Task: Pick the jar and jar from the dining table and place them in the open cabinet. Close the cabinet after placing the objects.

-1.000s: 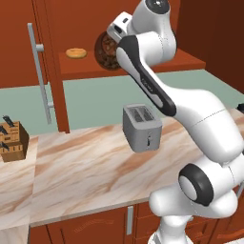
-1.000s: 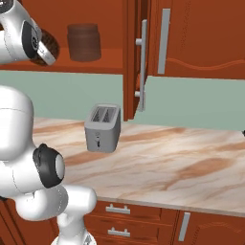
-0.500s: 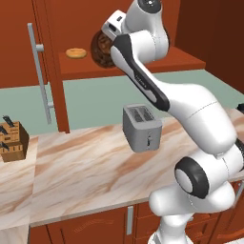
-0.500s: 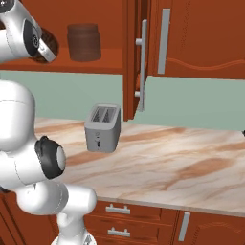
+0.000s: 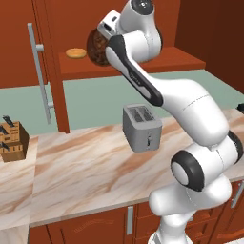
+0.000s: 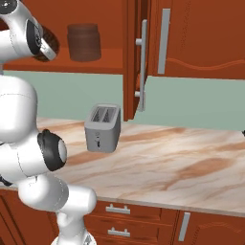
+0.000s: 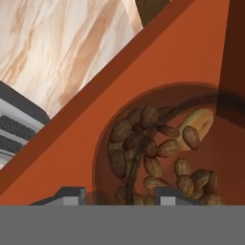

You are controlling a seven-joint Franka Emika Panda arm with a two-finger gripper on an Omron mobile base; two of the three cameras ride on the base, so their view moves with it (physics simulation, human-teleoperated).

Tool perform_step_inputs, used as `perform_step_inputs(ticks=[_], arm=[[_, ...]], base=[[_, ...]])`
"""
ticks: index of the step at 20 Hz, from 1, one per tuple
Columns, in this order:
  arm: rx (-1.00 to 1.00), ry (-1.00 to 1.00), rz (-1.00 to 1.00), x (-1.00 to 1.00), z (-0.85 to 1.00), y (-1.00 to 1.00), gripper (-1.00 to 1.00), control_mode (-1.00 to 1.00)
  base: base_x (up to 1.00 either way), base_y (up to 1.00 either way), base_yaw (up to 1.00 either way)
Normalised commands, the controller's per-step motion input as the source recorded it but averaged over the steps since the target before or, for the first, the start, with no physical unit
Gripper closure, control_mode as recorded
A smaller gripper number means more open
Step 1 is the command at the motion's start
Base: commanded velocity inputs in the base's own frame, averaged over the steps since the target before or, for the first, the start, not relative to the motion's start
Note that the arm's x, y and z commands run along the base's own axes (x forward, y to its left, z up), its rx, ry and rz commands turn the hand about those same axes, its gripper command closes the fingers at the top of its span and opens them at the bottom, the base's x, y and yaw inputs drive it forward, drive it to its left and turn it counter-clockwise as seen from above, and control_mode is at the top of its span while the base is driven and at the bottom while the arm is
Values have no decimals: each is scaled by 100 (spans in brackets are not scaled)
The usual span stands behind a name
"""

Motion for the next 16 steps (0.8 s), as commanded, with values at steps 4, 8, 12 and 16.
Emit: perform_step_inputs(ticks=[4, 8, 12, 16], arm=[[0, -2, 0, 27, 0, 11, -100, -100], [0, -10, 0, 13, 23, 8, -100, -100], [0, -21, 0, 0, 34, 2, -100, -100], [0, -19, 0, -35, -2, 0, -100, -100]], base=[[0, 0, 0], [0, 0, 0], [0, 0, 0], [0, 0, 0]])
